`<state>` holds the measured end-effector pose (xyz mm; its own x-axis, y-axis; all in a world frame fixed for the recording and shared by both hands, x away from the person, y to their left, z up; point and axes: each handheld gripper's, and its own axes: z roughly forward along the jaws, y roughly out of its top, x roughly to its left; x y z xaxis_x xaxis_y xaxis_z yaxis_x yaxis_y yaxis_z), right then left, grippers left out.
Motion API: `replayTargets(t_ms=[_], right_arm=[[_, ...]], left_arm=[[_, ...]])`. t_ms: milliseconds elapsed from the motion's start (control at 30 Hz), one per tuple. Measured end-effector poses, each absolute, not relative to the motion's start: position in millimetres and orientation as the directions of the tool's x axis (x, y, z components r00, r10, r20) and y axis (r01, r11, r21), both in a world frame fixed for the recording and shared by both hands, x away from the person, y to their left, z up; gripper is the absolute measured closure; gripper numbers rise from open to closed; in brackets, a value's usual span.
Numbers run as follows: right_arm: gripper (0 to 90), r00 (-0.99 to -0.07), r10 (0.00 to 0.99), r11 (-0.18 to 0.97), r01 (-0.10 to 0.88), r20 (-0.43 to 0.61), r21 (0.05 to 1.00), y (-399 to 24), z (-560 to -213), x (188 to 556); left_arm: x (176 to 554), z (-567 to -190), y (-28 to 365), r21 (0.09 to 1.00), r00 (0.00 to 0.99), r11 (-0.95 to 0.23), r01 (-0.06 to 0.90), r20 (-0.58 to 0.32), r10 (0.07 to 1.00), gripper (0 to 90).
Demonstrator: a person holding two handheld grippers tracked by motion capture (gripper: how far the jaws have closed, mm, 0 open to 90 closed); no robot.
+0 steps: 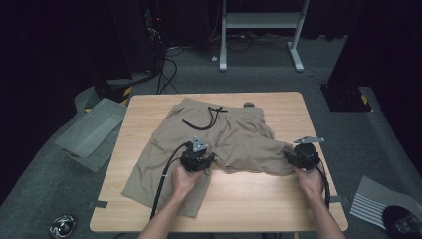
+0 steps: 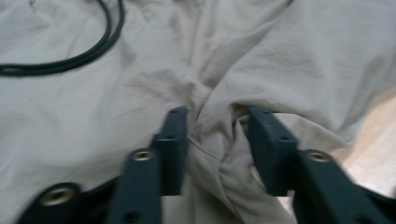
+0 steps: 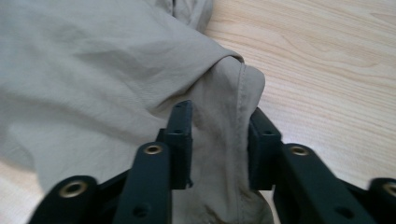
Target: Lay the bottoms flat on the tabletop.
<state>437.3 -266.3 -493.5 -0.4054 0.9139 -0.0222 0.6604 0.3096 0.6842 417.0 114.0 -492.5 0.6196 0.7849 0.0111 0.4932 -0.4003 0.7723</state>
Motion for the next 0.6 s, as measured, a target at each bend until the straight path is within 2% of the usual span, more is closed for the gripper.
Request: replayTargets(t_ms=[100, 200, 433, 600], right_arm=[[60.0, -0.401, 0.916, 0.304, 0.649, -0.026, 0.697, -270, -490, 426], [57.8, -0.390, 0.920, 0.301, 0.644, -0.037, 0.704, -274, -488, 419], [57.2, -0.390, 0.919, 0.302, 0.601, -0.059, 0.740, -277, -482, 398], [58.0, -0.467, 0.883, 0.339, 0.548, -0.058, 0.764, -261, -483, 386]], left_arm=[[411, -486, 107, 0.776, 0.652, -0.412, 0.477, 0.002, 0.758, 42.3], [406, -484, 98, 0.776, 0.681, -0.432, 0.459, 0.005, 0.732, 39.0], [401, -496, 74, 0.734, 0.719, -0.511, 0.447, 0.045, 0.694, 38.4], [407, -505, 65, 0.709, 0.718, -0.525, 0.471, 0.037, 0.695, 40.3]])
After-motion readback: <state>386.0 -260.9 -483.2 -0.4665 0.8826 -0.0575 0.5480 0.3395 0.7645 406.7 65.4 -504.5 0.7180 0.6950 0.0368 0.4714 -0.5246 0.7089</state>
